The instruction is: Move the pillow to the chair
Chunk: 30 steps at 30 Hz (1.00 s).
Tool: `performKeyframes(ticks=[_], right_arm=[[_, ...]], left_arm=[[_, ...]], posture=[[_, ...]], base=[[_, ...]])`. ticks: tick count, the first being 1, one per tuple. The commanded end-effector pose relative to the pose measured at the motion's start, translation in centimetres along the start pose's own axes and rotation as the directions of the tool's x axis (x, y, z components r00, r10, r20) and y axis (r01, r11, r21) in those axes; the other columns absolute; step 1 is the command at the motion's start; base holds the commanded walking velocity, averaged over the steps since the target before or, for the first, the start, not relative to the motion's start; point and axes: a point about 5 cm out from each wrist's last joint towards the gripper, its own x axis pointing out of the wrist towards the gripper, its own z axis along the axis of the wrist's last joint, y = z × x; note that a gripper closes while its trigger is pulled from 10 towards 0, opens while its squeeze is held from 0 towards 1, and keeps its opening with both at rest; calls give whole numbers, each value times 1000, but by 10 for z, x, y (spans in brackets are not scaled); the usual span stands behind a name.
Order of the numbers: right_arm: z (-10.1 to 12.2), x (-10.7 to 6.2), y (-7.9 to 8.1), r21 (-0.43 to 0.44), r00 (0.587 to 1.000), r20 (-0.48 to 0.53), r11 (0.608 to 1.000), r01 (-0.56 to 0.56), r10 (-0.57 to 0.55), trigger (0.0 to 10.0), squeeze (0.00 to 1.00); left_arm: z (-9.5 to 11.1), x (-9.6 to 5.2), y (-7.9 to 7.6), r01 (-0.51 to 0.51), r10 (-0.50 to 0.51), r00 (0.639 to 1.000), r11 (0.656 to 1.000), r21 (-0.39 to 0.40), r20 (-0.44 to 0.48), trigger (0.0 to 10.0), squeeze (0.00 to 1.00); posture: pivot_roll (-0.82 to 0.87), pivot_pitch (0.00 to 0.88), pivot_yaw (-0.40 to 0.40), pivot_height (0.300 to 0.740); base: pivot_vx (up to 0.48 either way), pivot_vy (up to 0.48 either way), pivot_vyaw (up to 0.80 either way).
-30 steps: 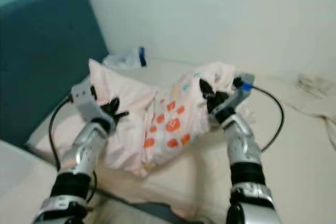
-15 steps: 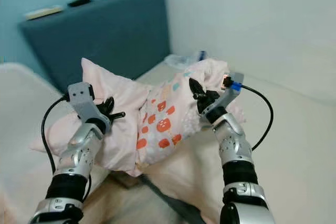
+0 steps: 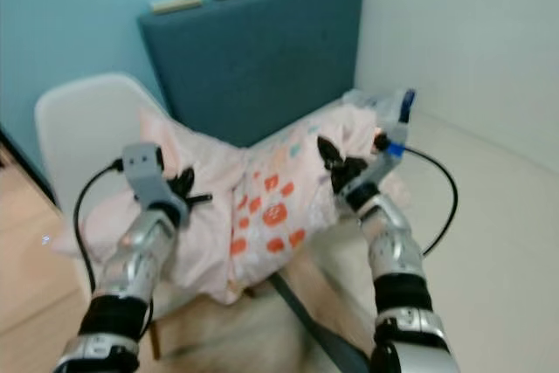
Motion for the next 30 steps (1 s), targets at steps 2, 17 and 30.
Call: performKeyframes(ticks=[2, 17, 30], right_arm=[[-1, 6, 13, -3, 997, -5, 997, -80, 80, 10000, 0], [-9, 5, 17, 0, 995, -36, 995, -97, 97, 10000, 0], [-23, 4, 15, -88, 991, -128, 995, -51, 39, 10000, 0]], left_arm=[[5, 0, -9, 38, -39, 999, 999, 25, 28, 10000, 0], [-8, -5, -17, 77, -76, 997, 996, 54, -23, 10000, 0], [-16, -6, -11, 32, -28, 998, 997, 72, -56, 10000, 0]], posture=[[-32, 44, 13, 740], [-30, 48, 15, 740], [-31, 43, 9, 740]], base=[[0, 0, 775], [0, 0, 775], [0, -222, 294]])
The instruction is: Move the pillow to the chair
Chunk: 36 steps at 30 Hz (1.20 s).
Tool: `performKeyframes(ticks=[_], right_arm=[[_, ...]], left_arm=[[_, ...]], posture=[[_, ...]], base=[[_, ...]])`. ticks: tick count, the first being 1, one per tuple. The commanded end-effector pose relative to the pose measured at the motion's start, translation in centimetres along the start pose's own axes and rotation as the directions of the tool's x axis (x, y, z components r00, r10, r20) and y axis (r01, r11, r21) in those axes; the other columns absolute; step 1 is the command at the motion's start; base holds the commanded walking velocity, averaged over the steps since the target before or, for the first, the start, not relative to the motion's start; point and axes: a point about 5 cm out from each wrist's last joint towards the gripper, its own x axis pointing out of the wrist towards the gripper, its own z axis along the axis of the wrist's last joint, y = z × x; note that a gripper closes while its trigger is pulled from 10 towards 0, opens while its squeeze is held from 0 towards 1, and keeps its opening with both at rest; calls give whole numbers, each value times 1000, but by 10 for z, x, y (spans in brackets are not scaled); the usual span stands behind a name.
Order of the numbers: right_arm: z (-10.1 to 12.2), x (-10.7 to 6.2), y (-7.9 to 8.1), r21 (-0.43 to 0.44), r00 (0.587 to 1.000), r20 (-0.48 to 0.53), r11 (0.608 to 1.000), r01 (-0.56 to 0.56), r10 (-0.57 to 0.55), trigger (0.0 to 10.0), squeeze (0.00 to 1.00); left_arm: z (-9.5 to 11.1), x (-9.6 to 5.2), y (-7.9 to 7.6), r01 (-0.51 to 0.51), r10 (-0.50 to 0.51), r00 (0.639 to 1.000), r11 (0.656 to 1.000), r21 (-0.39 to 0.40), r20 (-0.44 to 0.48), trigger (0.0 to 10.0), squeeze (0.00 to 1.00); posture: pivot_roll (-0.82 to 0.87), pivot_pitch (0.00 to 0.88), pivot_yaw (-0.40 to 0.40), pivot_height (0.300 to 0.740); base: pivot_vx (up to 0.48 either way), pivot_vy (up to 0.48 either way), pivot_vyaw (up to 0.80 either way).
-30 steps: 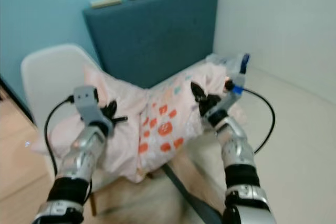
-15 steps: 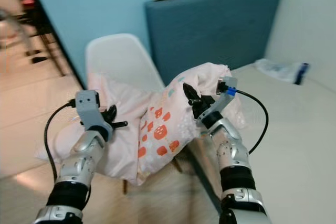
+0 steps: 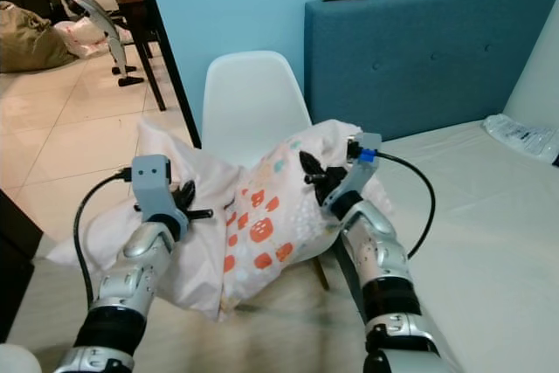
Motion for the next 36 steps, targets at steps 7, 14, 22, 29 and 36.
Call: performKeyframes(ticks=[7, 14, 22, 29, 36], right_arm=[[2, 7, 14, -48, 996, 1, 995, -84, 84, 10000, 0], [1, 6, 15, -51, 995, -5, 994, -99, 98, 10000, 0], [-2, 5, 18, -58, 993, -22, 991, -116, 115, 10000, 0], [-3, 5, 19, -59, 992, -28, 991, -122, 120, 10000, 0], [-4, 5, 19, -59, 992, -31, 991, -124, 122, 10000, 0]], left_arm=[[4, 2, -11, 31, -30, 999, 999, -22, 21, 10000, 0], [3, 2, -13, 27, -26, 1000, 999, -27, 15, 10000, 0], [3, 2, -13, 16, -16, 1000, 999, -30, 16, 10000, 0], [3, 2, -13, 13, -13, 1000, 999, -29, 14, 10000, 0], [3, 2, -13, 10, -10, 1000, 1000, -27, 13, 10000, 0]], posture=[[-35, 44, 6, 740], [-36, 48, 3, 740], [-38, 51, 1, 740], [-35, 51, 1, 740], [-34, 53, 2, 740]], base=[[0, 0, 751], [0, 0, 753], [0, 0, 750], [0, 0, 752], [0, 0, 752]])
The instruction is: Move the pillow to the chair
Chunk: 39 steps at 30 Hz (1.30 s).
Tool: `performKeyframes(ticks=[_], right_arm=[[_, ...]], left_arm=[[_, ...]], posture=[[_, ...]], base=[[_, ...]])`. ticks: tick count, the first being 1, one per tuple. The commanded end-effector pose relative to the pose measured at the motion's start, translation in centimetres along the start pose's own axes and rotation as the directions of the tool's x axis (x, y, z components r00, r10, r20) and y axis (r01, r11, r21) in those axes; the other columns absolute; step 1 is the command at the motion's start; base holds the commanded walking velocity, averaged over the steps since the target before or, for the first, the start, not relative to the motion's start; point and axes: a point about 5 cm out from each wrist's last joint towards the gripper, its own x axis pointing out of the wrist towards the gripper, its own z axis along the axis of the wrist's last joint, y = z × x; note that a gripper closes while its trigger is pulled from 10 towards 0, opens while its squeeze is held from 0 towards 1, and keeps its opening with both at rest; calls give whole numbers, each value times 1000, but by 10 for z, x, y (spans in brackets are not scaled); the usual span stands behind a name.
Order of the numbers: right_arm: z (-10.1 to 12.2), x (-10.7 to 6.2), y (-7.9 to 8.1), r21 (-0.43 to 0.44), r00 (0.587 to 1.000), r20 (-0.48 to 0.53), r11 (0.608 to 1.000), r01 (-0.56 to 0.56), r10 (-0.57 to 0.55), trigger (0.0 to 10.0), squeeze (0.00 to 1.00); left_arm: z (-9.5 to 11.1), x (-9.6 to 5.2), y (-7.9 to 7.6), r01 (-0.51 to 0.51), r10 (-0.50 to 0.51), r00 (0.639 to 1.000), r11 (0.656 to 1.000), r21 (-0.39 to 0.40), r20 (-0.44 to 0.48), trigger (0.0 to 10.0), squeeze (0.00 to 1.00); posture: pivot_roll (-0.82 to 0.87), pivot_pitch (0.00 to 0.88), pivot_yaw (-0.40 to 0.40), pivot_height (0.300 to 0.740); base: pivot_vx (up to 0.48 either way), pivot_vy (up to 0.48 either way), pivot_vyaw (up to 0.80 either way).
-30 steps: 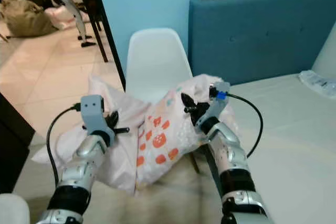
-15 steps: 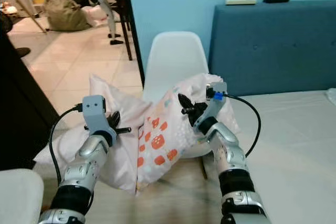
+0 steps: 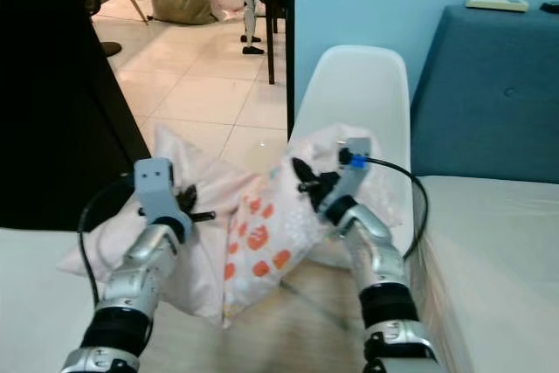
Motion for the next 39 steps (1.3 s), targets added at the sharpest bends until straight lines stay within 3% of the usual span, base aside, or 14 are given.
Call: performKeyframes(ticks=[1, 39], right_arm=[[3, 4, 7, -6, 999, 14, 999, -48, 48, 10000, 0], [6, 7, 12, -4, 996, 33, 997, -83, 83, 10000, 0]], left_arm=[[6, 2, -11, 48, -48, 999, 999, 5, 27, 10000, 0], [8, 5, -16, 53, -54, 998, 998, 41, 37, 10000, 0]], posture=[[-34, 53, 2, 740], [-32, 42, 0, 740]], base=[[0, 0, 750], [0, 0, 750]])
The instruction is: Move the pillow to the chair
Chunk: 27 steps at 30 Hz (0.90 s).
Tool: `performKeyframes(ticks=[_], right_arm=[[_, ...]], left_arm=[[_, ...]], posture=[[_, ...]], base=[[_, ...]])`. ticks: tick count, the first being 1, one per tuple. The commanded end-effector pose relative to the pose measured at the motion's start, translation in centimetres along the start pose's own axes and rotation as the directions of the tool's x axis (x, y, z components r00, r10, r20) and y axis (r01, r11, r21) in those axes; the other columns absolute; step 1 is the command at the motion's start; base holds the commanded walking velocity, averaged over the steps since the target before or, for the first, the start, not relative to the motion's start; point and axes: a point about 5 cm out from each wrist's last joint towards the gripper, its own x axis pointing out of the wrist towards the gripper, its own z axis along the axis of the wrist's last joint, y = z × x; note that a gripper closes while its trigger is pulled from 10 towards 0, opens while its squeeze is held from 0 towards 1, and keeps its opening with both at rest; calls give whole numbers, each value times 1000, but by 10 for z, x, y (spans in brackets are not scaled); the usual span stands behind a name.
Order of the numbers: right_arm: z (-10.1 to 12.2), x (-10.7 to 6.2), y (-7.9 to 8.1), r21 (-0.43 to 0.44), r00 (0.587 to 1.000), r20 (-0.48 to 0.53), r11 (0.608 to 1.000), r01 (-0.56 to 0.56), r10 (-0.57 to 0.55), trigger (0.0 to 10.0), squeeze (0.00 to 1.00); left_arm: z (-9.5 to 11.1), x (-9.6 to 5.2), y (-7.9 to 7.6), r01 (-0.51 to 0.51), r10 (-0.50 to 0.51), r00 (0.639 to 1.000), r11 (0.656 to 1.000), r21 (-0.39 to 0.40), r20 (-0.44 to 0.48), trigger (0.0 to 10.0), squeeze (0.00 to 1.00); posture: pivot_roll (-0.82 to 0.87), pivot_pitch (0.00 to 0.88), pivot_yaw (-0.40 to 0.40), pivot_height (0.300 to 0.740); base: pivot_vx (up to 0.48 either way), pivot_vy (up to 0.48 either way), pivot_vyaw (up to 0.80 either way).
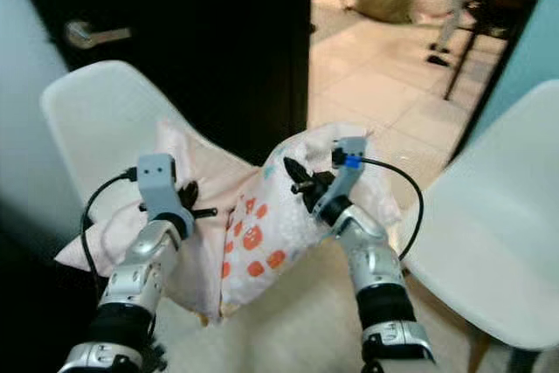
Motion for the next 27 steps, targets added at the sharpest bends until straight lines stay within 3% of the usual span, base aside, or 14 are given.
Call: performKeyframes(ticks=[1, 9, 14, 18, 27], right_arm=[[3, 6, 9, 0, 998, 24, 998, -57, 57, 10000, 0], [6, 7, 9, -2, 997, 51, 999, -50, 50, 10000, 0], [3, 8, 7, -1, 1000, 27, 1000, -13, 13, 10000, 0], [5, 6, 8, 0, 999, 38, 1000, -28, 28, 10000, 0], [9, 8, 6, -16, 999, 49, 1000, -22, 23, 10000, 0]], left_arm=[[6, 2, -11, 42, -43, 998, 999, 21, 35, 10000, 0], [5, 1, -12, 43, -44, 998, 999, 22, 35, 10000, 0], [6, 0, -13, 63, -65, 997, 997, 51, 32, 10000, 0], [7, 1, -14, 46, -47, 998, 999, 26, 38, 10000, 0], [9, 4, -17, 47, -48, 998, 999, 18, 36, 10000, 0]], posture=[[-32, 41, 0, 740], [-31, 49, 3, 740], [-32, 54, 4, 740], [-32, 53, 4, 740], [-30, 53, 8, 740]], base=[[0, 0, 750], [0, 0, 747], [0, -278, 0], [0, -360, 130], [0, 0, 794]])
